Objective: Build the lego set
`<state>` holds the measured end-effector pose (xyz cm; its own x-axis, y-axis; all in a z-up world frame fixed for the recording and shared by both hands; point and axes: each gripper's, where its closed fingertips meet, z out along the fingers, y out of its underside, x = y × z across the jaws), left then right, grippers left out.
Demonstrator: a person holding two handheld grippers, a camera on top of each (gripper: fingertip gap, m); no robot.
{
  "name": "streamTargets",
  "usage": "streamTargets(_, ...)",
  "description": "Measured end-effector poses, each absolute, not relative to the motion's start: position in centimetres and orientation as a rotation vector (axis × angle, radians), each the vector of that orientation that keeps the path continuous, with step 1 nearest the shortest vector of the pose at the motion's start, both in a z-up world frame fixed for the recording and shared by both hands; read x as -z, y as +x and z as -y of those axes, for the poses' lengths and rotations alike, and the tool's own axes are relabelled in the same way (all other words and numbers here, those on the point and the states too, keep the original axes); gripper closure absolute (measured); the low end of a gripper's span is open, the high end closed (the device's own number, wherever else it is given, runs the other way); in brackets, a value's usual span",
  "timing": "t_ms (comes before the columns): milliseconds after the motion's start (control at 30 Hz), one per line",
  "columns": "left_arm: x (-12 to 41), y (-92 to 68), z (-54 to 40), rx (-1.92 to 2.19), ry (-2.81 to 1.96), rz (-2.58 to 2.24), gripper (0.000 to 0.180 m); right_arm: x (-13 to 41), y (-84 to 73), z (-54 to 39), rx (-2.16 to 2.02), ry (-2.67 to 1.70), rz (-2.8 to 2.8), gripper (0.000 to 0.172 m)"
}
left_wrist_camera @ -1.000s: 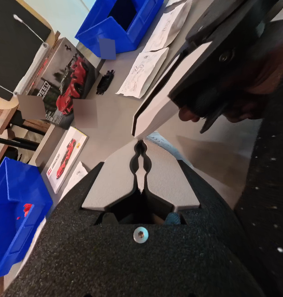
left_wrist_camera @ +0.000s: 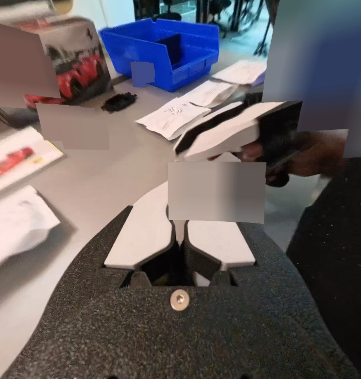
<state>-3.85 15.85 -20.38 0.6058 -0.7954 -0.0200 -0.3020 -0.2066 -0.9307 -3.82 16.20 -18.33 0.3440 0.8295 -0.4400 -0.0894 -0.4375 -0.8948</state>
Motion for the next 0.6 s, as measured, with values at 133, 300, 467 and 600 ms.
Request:
streamTargets(133,18.7,-5.2,-15.8,0.838,-1.691,-0.799,0.18,18.5,-2.3,-16.9,-1.359,-1.716,0.624,0.11)
streamTargets(300,18.6,-5.1,-15.6,0.907,-1.679,-0.866,0.18,16.8,-3.5,-16.2,-1.309,-1.632,0.854,0.135)
streamTargets(467,18.3,-4.7,-15.1,0.998,-1.668,-0.906,0.18,17.3,-5.0,-16.0,-1.222,-1.606,1.038,0.148)
streamTargets(600,18.5,-4.5,-14.5,0.998,-1.656,-0.999,0.18,17.4,-5.4,-15.6,-1.327,-1.618,1.037,0.149)
